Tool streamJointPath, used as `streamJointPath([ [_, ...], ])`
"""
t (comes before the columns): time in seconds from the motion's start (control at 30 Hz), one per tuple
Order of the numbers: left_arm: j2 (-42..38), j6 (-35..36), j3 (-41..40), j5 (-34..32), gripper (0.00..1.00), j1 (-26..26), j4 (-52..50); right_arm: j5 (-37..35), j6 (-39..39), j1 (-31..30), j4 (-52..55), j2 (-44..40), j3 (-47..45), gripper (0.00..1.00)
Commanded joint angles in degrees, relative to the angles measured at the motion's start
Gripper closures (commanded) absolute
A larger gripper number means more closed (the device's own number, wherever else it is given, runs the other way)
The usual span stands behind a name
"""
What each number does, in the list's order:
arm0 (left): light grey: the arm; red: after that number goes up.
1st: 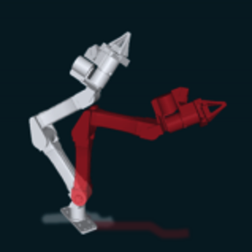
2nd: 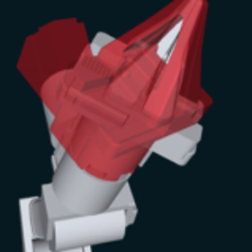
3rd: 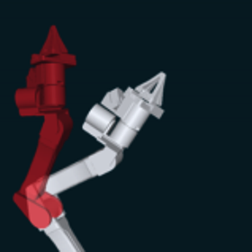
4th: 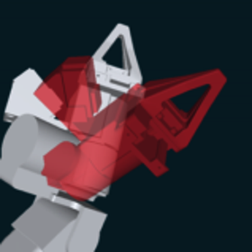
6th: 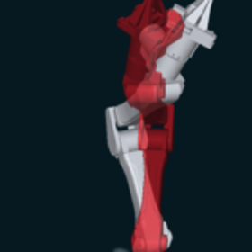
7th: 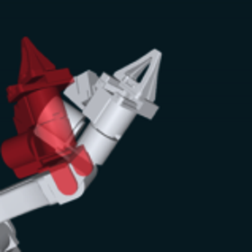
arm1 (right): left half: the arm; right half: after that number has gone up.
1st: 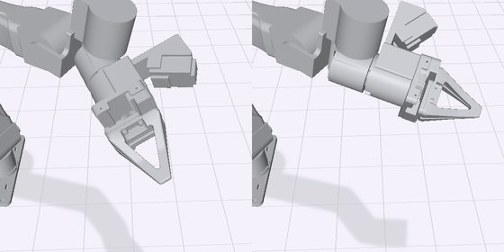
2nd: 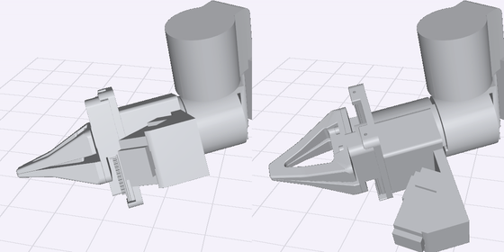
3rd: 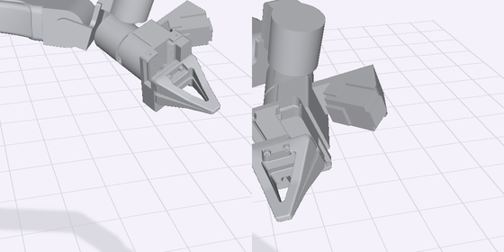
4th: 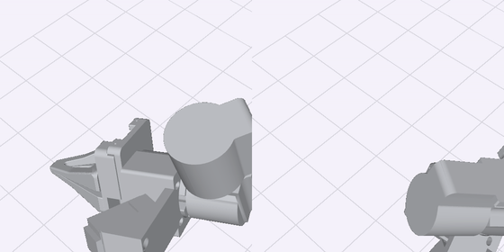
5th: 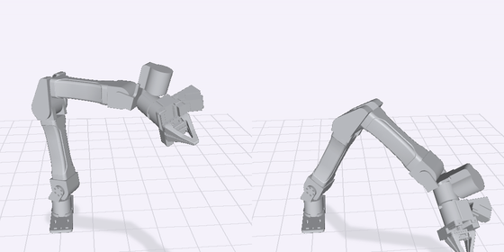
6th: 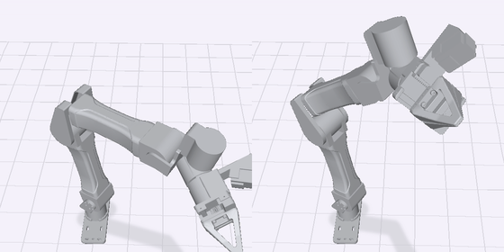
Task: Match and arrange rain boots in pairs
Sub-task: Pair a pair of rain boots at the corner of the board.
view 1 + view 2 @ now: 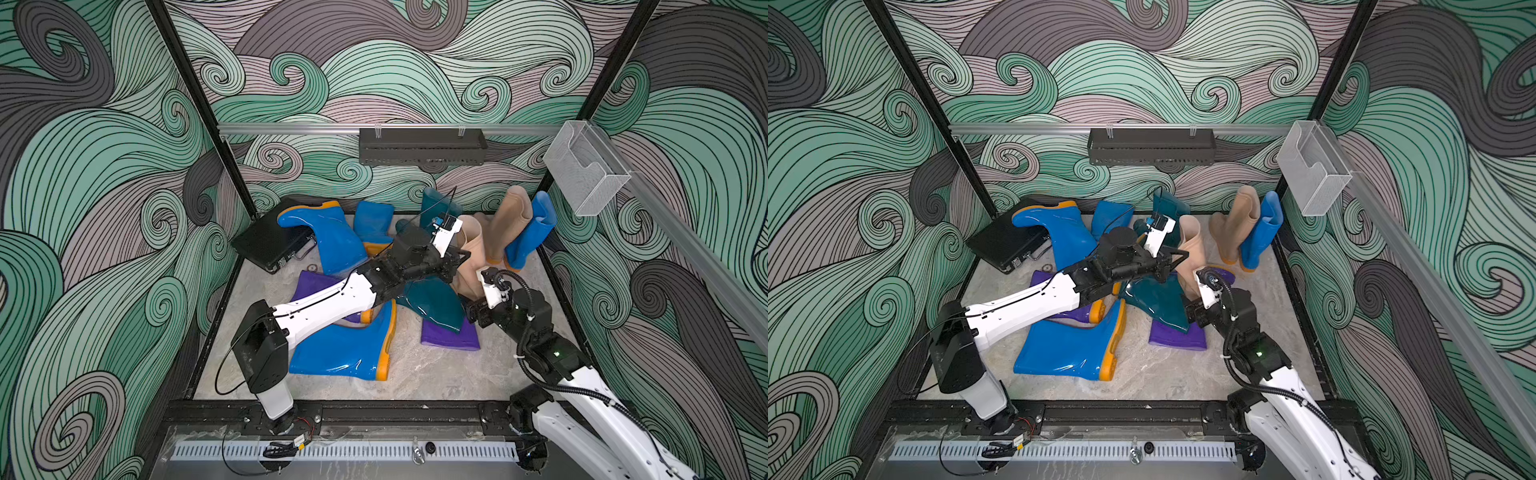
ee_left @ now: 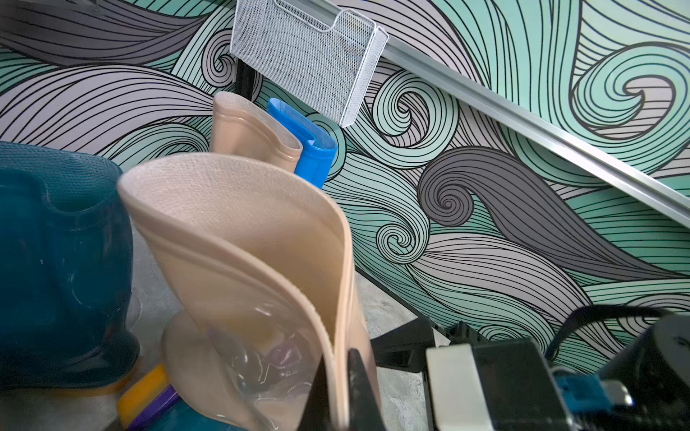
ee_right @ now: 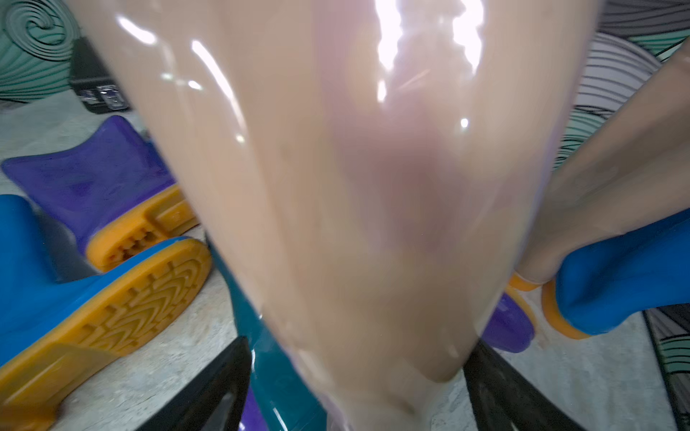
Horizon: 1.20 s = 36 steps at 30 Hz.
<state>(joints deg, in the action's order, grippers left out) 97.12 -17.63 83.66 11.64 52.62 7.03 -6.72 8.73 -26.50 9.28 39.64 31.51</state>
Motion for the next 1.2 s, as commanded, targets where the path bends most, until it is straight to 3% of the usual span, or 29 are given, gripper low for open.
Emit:
streamJointPath([
  [0.0, 0.37, -0.11, 3.35, -1.78, 1.0, 0.3, 0.97, -16.72, -0.71, -2.99, -8.03, 1.92, 0.4, 0.24],
  [0.1, 0.35, -0.05, 3.57, -2.04, 1.0, 0.46, 0.58, -19.61, -5.23, -4.36, -9.29, 3.76, 0.6, 0.42],
  [0.13, 0.31, -0.12, 3.79, -2.14, 1.0, 0.46, 0.12, -20.49, -6.76, -4.83, -9.5, 3.82, 0.44, 0.56],
  [0.17, 0.2, 0.3, 4.03, -2.08, 1.0, 0.46, -0.29, -20.58, -8.02, -5.09, -9.47, 3.57, 0.04, 0.63],
  [0.2, -0.03, 1.49, 4.5, -1.97, 0.95, 0.39, -1.15, -19.95, -9.58, -5.15, -9.37, 2.92, -0.39, 0.69],
  [0.27, -0.89, 4.16, 5.38, -2.15, 0.72, 0.38, -3.03, -16.86, -11.88, -5.23, -9.26, 1.0, -1.03, 0.81],
  [0.33, -2.11, 7.1, 6.88, -2.64, 0.4, 0.41, -5.66, -15.59, -13.38, -5.23, -9.75, -1.19, -1.46, 0.95],
  [0.37, -2.63, 7.55, 7.63, -3.84, 0.18, 0.34, -7.05, -15.59, -13.34, -5.23, -9.96, -1.99, -1.25, 1.0],
  [0.4, -3.25, 8.19, 8.36, -5.22, 0.08, 0.22, -8.67, -15.95, -12.69, -5.22, -10.24, -2.56, -0.74, 1.0],
  [0.5, -5.57, 11.37, 9.37, -7.65, 0.04, -0.52, -12.69, -17.52, -9.95, -5.14, -10.17, -2.79, 2.24, 1.0],
  [0.77, -13.67, 13.5, 3.61, -11.23, 0.04, -5.33, -16.44, -14.23, -2.37, -0.81, -13.54, 1.93, 14.94, 1.0],
  [0.93, -18.75, 14.01, -2.54, -12.69, 0.04, -7.94, -16.01, -5.88, -2.75, 9.67, -11.34, 11.73, 24.55, 1.0],
  [1.17, -21.46, 12.98, -7.65, -13.62, 0.04, -10.17, -16.3, 4.15, -3.91, 18.26, -21.05, 27.58, 30.84, 1.0],
])
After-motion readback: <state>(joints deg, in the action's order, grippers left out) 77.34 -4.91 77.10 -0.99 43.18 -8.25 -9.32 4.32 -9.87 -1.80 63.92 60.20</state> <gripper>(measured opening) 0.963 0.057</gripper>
